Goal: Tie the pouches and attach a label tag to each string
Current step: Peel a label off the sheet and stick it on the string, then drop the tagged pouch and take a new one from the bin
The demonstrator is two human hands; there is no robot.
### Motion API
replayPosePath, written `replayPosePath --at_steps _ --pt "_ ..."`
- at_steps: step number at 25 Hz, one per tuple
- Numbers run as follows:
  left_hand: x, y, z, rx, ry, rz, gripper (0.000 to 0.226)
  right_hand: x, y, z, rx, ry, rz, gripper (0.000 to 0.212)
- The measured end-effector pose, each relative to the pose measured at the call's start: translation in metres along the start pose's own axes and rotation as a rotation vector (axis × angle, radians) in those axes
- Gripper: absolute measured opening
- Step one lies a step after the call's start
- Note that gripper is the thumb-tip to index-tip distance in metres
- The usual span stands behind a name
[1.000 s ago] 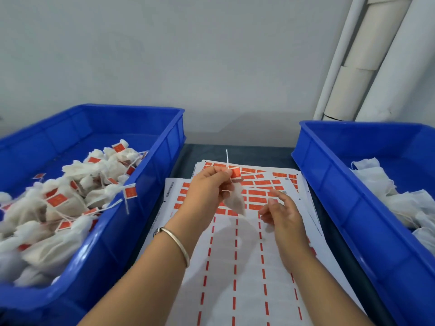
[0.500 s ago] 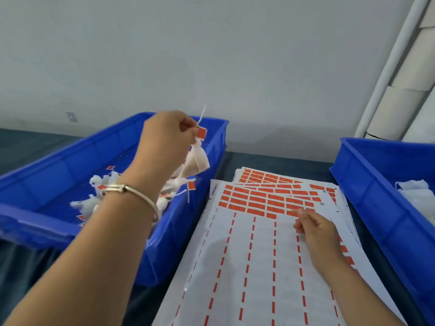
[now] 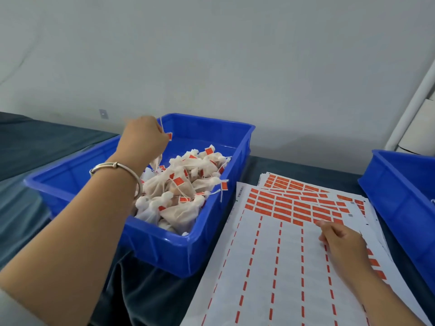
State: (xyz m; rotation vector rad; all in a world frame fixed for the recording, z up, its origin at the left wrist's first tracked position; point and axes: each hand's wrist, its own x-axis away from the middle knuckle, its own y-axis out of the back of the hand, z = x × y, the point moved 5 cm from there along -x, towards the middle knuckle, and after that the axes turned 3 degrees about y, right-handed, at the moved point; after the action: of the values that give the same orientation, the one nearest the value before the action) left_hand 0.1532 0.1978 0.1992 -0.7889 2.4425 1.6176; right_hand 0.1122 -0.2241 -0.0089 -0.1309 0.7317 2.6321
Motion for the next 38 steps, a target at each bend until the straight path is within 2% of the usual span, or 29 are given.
replayPosePath --at_steps 2,5,9,13,15,18,22,24,27,29,30,31,33,36,38 --pt "0.003 -0.016 0.012 -0.04 0.013 0.15 0.031 0.001 -0.001 0.001 -0.002 0.003 0.018 0.025" --pt "0.008 -0.03 0.022 0.022 0.035 0.287 0.019 0.002 -0.001 0.002 0.006 -0.004 0.03 0.023" --pt "0.01 -0.019 0.014 0.125 -0.022 0.295 0.021 0.0 -0.004 0.005 0.114 -0.016 0.128 0.017" --pt "0.018 -0.001 -0.007 0.239 -0.041 0.214 0.023 -0.003 -0.011 0.019 0.467 0.009 0.374 0.021" --pt "0.032 0.003 -0.029 0.288 -0.089 0.167 0.022 -0.008 -0.002 0.038 0.558 0.056 0.439 0.021" --pt "0.072 -0.017 -0.079 0.295 -0.239 0.236 0.021 -0.031 0.05 0.08 0.414 0.114 0.317 0.01" --pt "0.145 -0.087 -0.148 0.202 -0.493 0.592 0.019 -0.068 0.158 0.112 0.22 0.133 -0.007 0.027" --pt "0.179 -0.127 -0.165 0.141 -0.561 0.766 0.023 -0.072 0.199 0.094 0.297 0.05 -0.055 0.028" --pt "0.218 -0.179 -0.171 0.071 -0.6 0.892 0.04 -0.064 0.239 0.032 0.618 -0.139 0.087 0.025" --pt "0.232 -0.206 -0.17 -0.029 -0.657 0.911 0.057 -0.049 0.249 -0.014 0.745 -0.292 0.309 0.041" --pt "0.236 -0.218 -0.169 -0.086 -0.691 0.904 0.064 -0.039 0.249 -0.033 0.731 -0.37 0.414 0.052" --pt "0.238 -0.228 -0.169 -0.123 -0.713 0.887 0.069 -0.031 0.249 -0.048 0.696 -0.426 0.485 0.058" --pt "0.239 -0.244 -0.169 -0.134 -0.72 0.808 0.072 -0.025 0.248 -0.067 0.691 -0.416 0.525 0.062" --pt "0.244 -0.255 -0.165 -0.144 -0.712 0.677 0.072 -0.029 0.249 -0.083 0.876 -0.353 0.481 0.052" --pt "0.246 -0.258 -0.163 -0.147 -0.714 0.629 0.073 -0.03 0.245 -0.083 1.05 -0.345 0.53 0.029"
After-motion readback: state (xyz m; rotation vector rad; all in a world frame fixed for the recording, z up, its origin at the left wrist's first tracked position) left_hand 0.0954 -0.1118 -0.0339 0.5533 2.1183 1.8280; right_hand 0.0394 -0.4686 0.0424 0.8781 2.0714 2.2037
